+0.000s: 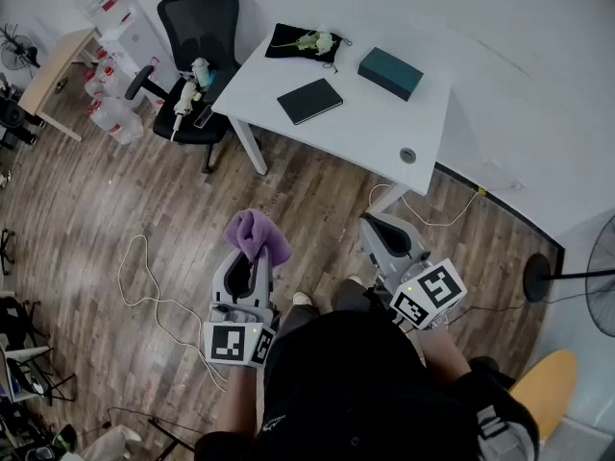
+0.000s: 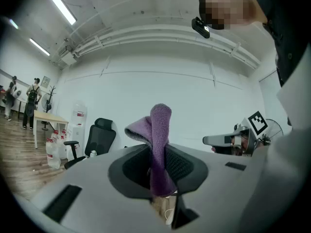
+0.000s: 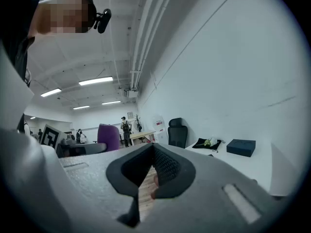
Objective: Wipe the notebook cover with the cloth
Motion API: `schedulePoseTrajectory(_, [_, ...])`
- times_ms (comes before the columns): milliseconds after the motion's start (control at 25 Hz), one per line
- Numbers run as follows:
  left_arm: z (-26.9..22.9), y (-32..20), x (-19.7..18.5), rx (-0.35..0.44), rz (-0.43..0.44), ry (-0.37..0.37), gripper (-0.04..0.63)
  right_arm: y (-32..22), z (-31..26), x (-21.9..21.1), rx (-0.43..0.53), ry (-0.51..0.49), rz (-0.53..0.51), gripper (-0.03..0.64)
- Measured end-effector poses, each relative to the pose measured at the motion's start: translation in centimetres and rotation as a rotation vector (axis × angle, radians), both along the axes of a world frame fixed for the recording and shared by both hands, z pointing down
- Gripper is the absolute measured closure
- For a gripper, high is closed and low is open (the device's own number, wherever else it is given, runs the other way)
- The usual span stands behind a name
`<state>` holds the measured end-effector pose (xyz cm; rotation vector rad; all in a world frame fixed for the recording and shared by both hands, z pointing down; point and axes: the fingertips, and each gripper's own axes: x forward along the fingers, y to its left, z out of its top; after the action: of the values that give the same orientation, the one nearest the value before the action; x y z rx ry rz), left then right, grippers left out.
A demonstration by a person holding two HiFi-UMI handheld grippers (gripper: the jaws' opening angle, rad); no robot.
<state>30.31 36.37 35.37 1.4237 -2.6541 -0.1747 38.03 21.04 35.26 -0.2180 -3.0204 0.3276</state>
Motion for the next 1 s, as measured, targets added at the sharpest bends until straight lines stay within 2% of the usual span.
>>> schedulePoseTrajectory(200, [-2.2, -0.4, 7.6, 0.054, -0.044, -0.035, 0.520, 0.5, -1.1, 7.5, 0.029, -0.009, -0.033, 0.615])
schedulePoseTrajectory(360, [-1.8, -2.6, 13.8, 0.054, -0.091, -0.042, 0.520, -0.7, -1.2, 14.5, 0.080, -0.009, -0.068, 0.615])
schedulePoseTrajectory(600, [-0.4, -6.2, 23.6, 0.050, -0.051, -0.014, 0.520, -4.0, 0.6, 24.0, 0.071, 0.026, -0.044, 0.615])
schedulePoseTrajectory(840, [-0.5, -7.2, 27.3, 0.038, -0.044, -0.024, 0.520, -3.6, -0.1, 27.6, 0.091, -0.004, -0.059, 0.615])
schedulePoseTrajectory(1000, [-1.1, -6.7, 27.5, 0.045, -0.057, -0.054, 0.520, -3.3, -0.5, 27.2, 0.108, -0.015, -0.077, 0.614])
